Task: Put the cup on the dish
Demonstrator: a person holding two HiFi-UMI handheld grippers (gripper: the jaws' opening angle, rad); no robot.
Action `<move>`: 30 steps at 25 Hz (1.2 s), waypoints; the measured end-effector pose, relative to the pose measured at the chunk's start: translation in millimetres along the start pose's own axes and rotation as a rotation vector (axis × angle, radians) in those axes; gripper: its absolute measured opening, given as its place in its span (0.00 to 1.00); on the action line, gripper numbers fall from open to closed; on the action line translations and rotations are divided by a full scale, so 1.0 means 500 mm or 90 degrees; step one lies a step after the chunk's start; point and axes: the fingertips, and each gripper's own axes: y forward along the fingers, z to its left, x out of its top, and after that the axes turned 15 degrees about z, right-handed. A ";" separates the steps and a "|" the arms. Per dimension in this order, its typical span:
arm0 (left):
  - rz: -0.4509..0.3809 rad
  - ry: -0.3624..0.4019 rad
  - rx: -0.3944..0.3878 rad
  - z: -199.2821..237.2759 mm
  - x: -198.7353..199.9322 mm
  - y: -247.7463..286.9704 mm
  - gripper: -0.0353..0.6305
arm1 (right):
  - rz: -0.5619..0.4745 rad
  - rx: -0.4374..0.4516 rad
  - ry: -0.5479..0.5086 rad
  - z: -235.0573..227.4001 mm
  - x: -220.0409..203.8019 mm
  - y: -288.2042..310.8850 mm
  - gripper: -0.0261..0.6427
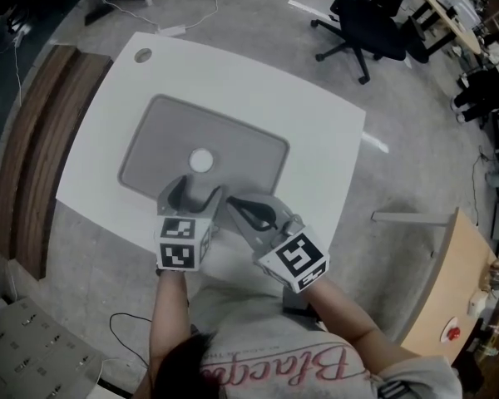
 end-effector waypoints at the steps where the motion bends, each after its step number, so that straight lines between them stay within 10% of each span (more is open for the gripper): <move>1: 0.000 -0.003 -0.001 -0.004 -0.007 -0.007 0.51 | 0.000 0.000 -0.004 0.005 -0.001 -0.002 0.04; 5: -0.010 -0.014 -0.001 -0.023 -0.025 -0.043 0.38 | -0.007 0.003 -0.016 0.027 -0.002 -0.011 0.04; 9: -0.051 -0.007 0.027 -0.042 -0.031 -0.096 0.05 | -0.013 0.004 -0.031 0.053 0.001 -0.032 0.04; 30: -0.141 0.079 0.032 -0.189 -0.066 -0.255 0.05 | -0.057 -0.016 -0.045 0.156 -0.027 -0.159 0.04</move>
